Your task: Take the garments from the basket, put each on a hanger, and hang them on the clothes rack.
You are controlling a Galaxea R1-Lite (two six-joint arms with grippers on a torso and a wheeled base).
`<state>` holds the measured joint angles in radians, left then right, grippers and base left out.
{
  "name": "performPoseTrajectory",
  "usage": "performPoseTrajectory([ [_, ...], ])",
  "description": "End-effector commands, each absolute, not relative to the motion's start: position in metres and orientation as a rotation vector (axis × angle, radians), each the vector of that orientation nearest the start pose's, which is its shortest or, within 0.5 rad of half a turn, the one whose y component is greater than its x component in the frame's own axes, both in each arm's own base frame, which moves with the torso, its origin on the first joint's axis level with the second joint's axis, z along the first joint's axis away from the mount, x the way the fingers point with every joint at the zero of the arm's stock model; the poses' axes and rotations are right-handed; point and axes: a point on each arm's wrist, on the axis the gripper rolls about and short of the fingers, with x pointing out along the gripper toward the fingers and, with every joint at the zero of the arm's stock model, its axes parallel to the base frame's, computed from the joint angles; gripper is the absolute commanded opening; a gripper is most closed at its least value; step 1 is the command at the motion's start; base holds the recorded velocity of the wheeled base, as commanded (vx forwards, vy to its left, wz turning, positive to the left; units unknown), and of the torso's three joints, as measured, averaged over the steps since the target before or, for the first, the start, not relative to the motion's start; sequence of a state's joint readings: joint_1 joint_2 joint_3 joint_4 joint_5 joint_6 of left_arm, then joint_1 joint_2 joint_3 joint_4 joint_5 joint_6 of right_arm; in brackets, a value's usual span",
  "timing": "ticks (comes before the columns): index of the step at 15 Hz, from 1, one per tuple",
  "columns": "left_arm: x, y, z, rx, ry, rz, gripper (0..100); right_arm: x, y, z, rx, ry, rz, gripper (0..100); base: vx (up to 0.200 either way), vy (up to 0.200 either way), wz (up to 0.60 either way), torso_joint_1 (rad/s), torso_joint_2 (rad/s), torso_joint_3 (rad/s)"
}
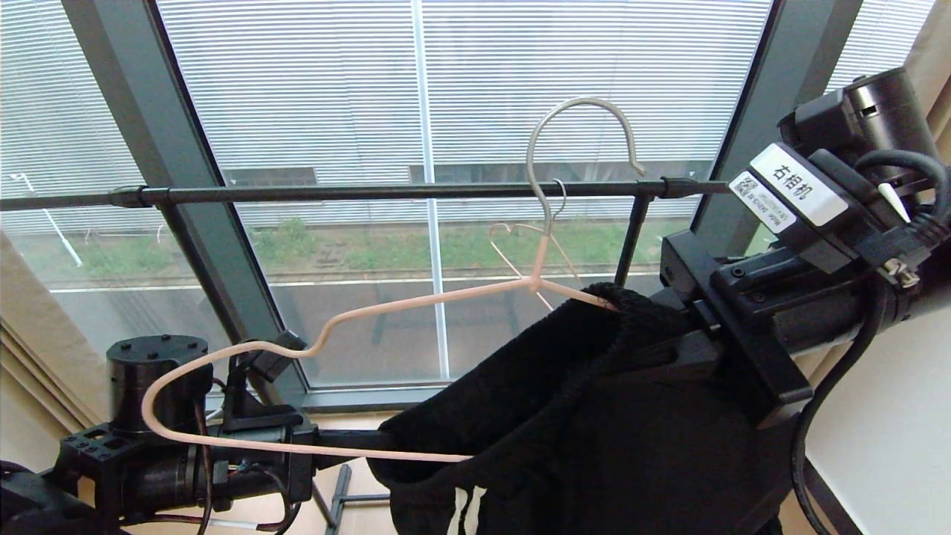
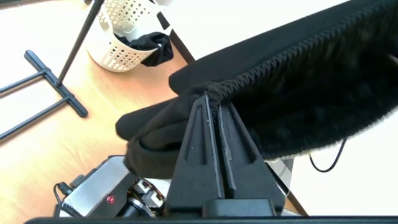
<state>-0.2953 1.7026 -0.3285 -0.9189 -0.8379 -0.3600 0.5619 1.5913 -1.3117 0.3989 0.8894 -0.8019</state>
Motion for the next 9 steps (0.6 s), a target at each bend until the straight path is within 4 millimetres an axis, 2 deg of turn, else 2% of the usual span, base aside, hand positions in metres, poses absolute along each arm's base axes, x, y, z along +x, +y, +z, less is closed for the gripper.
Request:
performPoseTrajectory([
  [1, 0.220, -0.081, 0.100, -0.446, 0.651, -1.011, 0, 0.215, 0.142, 0.265, -0.502, 0.141, 1.542, 0, 0.000, 0.000, 0.00, 0.000, 0.00, 0.000],
  [3, 0.222, -0.075, 0.103, -0.451, 0.629, -0.986, 0, 0.212, 0.125, 0.264, -0.499, 0.158, 1.484, 0, 0.000, 0.000, 0.00, 0.000, 0.00, 0.000],
  [6, 0.227, -0.069, 0.105, -0.456, 0.610, -0.961, 0, 0.210, 0.110, 0.255, -0.497, 0.206, 1.423, 0, 0.000, 0.000, 0.00, 0.000, 0.00, 0.000],
  [9, 0.232, -0.061, 0.109, -0.461, 0.585, -0.932, 0, 0.207, 0.106, 0.247, -0.558, 0.256, 1.350, 0, 0.000, 0.000, 0.00, 0.000, 0.00, 0.000],
])
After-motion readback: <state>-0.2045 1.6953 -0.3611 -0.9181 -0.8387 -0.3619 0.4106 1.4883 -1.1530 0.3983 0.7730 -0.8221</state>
